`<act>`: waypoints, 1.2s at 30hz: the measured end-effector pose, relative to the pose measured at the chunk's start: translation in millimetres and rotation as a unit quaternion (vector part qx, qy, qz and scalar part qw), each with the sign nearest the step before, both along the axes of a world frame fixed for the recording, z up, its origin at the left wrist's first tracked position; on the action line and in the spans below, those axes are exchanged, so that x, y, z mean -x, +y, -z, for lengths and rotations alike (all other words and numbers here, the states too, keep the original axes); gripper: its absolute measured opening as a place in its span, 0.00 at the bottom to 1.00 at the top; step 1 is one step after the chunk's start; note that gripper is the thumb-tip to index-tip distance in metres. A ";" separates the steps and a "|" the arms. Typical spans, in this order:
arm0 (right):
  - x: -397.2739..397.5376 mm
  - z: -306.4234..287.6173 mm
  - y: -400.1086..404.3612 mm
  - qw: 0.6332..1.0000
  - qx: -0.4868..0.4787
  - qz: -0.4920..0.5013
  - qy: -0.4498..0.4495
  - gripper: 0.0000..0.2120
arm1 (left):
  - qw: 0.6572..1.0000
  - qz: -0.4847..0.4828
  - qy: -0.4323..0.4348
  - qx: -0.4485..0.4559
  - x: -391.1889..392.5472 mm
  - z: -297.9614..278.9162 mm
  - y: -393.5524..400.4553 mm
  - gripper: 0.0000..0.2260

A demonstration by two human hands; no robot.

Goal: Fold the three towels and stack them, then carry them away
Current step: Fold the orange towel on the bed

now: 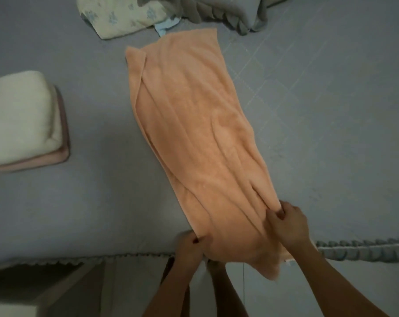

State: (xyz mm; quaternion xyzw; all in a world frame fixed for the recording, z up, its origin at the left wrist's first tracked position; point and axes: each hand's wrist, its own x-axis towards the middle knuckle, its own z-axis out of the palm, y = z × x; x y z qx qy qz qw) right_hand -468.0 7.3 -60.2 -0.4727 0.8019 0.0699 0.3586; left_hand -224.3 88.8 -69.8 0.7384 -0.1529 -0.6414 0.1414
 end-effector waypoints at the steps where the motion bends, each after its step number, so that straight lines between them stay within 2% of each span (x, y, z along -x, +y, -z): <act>1: 6.0 -1.0 2.0 1.000 -0.016 0.001 -0.027 0.11 | 1.000 -0.013 0.011 0.013 6.8 -0.1 7.4 0.08; 3: 21.6 -3.9 3.6 0.997 -0.017 -0.004 -0.075 0.10 | 0.998 -0.048 -0.035 0.028 8.9 3.4 23.9 0.11; 5: 42.5 -6.7 4.9 0.997 0.027 -0.009 -0.074 0.08 | 0.984 -0.062 -0.164 0.038 -8.2 6.9 37.3 0.15; 7: 60.8 -5.9 13.9 0.997 0.000 -0.039 -0.069 0.07 | 0.967 -0.088 -0.236 0.025 -35.5 8.6 51.5 0.12; 8: 65.7 -3.3 22.2 0.995 -0.045 -0.052 -0.077 0.06 | 0.968 -0.071 -0.240 0.011 -46.9 10.3 58.3 0.11; 10: 66.8 3.6 39.2 0.987 -0.118 -0.070 -0.084 0.05 | 0.981 0.023 -0.193 -0.009 -60.7 13.8 67.1 0.12; 12: 55.3 7.7 45.3 0.987 -0.129 -0.059 -0.071 0.05 | 0.986 0.107 -0.129 -0.015 -70.0 12.7 63.8 0.12; 13: 46.3 7.3 41.8 0.990 -0.120 -0.044 -0.061 0.05 | 0.983 0.134 -0.125 -0.009 -75.7 10.7 56.0 0.09; 14: 35.8 5.7 33.7 0.993 -0.105 -0.031 -0.053 0.06 | 0.981 0.135 -0.140 -0.001 -81.7 8.3 44.6 0.07; 16: 13.8 2.5 9.9 0.996 -0.062 -0.014 -0.065 0.10 | 0.981 0.079 -0.178 0.018 -93.3 3.6 8.9 0.04; 19: -21.3 -4.4 -41.9 0.995 -0.024 -0.002 -0.100 0.14 | 0.973 0.054 -0.215 0.065 -104.8 0.6 -67.0 0.10; 22: -56.9 -3.8 -104.5 0.992 0.012 0.016 -0.122 0.13 | 0.965 0.022 -0.230 0.122 -116.1 5.5 -147.6 0.14; 25: -91.5 -2.5 -162.7 0.987 0.048 0.039 -0.148 0.12 | 0.959 -0.046 -0.217 0.175 -132.2 6.6 -215.7 0.10; 28: -122.9 -2.0 -206.2 0.979 0.081 0.056 -0.177 0.11 | 0.963 -0.099 -0.184 0.168 -155.2 9.4 -257.6 0.15; 31: -139.5 -3.0 -230.5 0.976 0.108 0.079 -0.174 0.10 | 0.945 -0.063 -0.252 0.201 -197.0 12.7 -279.0 0.10; 33: -139.8 -1.8 -230.2 0.978 0.099 0.098 -0.155 0.10 | 0.924 -0.040 -0.307 0.226 -231.7 11.0 -293.9 0.13; 36: -144.5 2.0 -210.1 0.979 0.030 0.113 -0.167 0.04 | 0.906 0.031 -0.348 0.239 -276.4 8.8 -324.8 0.17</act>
